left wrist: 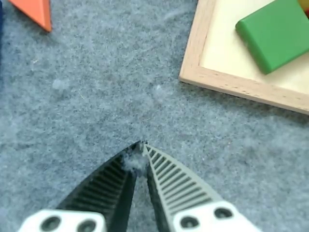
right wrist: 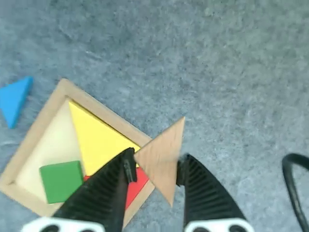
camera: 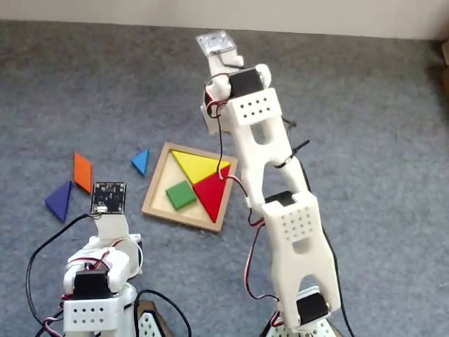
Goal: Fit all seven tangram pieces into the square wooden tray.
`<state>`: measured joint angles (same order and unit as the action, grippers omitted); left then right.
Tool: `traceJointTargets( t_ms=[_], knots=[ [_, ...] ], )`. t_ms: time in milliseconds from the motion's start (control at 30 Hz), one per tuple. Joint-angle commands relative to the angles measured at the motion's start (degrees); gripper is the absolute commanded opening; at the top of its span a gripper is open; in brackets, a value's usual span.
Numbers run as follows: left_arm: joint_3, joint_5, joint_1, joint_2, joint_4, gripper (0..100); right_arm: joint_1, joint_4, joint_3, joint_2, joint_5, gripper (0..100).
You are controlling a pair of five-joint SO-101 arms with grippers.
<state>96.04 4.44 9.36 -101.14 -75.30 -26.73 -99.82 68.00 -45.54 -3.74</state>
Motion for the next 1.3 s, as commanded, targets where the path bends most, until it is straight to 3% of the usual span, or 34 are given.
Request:
traceJointTargets(
  t_ms=[0, 367, 700, 1033, 1267],
  knots=[
    [1.10, -0.26, 0.66, -2.68, -0.26, 0, -2.59, -1.36, -7.52, 13.32, 3.69, 5.1],
    [1.10, -0.26, 0.66, -2.68, -0.26, 0, -8.13, -1.10, -37.67, 37.58, 7.38, 5.1],
    [1.10, -0.26, 0.57, -2.68, -0.26, 0, -8.13, -1.01, -55.60, 52.09, 8.35, 5.1],
    [1.10, -0.26, 0.57, -2.68, -0.26, 0, -10.15, 3.91, -61.32, 53.23, 47.03, 5.1],
    [1.10, -0.26, 0.57, -2.68, -0.26, 0, -15.60, 14.73, -70.64, 50.51, 60.84, 5.1]
  ],
)
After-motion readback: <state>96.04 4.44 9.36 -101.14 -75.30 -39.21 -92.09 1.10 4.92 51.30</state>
